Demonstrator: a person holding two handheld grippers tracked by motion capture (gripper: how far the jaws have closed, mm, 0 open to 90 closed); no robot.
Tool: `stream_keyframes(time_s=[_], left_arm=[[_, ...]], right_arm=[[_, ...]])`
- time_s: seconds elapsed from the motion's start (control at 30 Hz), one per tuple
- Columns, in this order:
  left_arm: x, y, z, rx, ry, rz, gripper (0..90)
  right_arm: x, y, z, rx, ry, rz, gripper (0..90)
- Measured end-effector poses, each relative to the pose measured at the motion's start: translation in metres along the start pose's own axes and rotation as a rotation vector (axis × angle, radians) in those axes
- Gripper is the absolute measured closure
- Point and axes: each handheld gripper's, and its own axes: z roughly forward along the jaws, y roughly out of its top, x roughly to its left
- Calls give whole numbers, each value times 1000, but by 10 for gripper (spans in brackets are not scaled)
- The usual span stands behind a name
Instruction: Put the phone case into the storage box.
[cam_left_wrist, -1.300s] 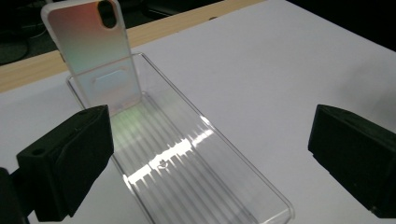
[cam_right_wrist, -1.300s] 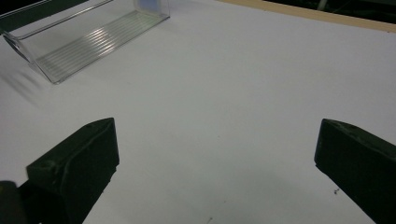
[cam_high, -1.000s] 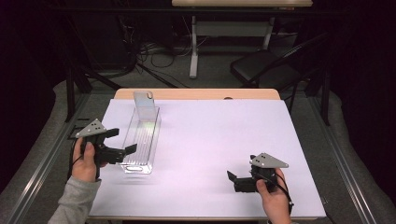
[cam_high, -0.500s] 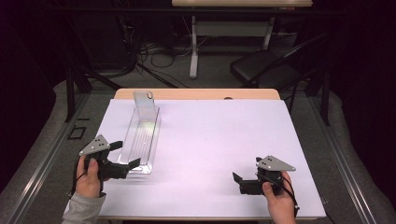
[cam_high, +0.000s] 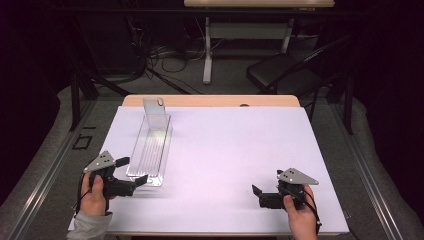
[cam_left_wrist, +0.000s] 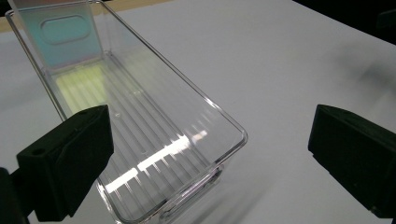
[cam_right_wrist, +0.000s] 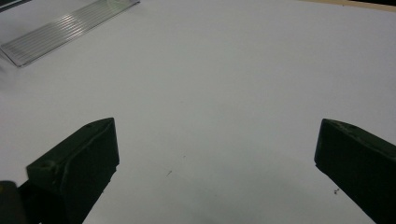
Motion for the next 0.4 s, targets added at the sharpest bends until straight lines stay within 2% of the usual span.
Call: stream_keyframes(time_s=[0.13,0.4], left_arm=[[3,0,-3,-3,14,4,6],[8,-2,-7,-13,25,-12,7]], right_arm=[[-2,-2,0,-4,-5,5,0],[-5,-5,1,7,-11,15,0]])
